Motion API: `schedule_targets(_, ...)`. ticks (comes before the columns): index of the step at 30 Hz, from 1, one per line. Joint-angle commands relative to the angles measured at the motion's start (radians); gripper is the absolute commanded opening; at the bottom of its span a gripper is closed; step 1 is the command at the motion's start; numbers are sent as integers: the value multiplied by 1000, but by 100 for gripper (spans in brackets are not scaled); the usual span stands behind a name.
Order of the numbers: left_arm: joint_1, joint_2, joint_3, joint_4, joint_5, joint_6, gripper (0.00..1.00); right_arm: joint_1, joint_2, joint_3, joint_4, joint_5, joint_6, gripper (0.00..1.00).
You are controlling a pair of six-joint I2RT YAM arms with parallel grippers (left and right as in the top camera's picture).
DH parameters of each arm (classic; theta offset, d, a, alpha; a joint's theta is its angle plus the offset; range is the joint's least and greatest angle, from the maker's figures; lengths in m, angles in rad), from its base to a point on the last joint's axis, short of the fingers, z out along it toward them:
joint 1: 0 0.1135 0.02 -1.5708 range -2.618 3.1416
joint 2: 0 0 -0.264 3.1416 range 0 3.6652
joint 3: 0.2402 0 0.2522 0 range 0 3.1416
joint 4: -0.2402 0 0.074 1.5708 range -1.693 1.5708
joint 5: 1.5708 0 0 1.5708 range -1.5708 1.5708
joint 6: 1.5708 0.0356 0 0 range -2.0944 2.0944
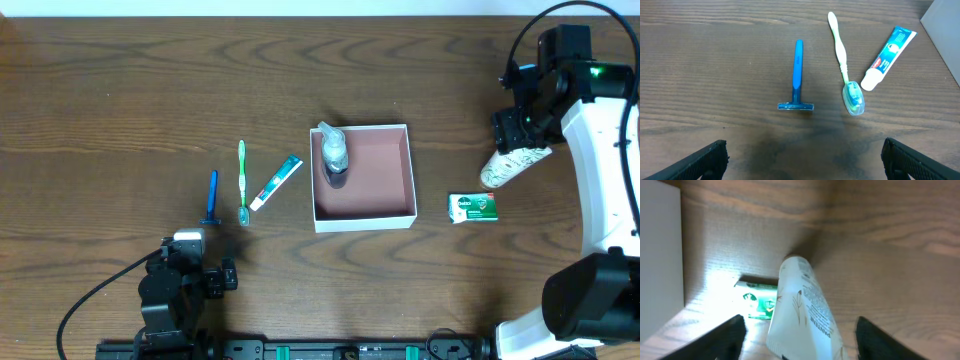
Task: Pack container
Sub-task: 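Grasp the white conditioner tube with the right gripper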
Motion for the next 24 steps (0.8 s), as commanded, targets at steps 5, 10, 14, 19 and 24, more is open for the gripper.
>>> schedule_targets(5, 2, -2, -9, -1, 14, -16, 98, -11, 2, 0, -3, -15, 35, 49)
schedule_targets(10, 2, -1, -9, 0, 14, -16, 98, -11, 2, 0, -11, 0, 68, 42)
schedule_targets(14, 2, -2, -9, -1, 14, -16, 98, -14, -3, 0, -22, 61, 90, 43)
schedule_targets(19, 2, -2, -9, -1, 14, -16, 98, -23, -7, 0, -48, 60, 113, 36)
schedule_targets(24, 2, -2, -9, -1, 14, -16, 98, -23, -8, 0, -63, 60, 157, 1)
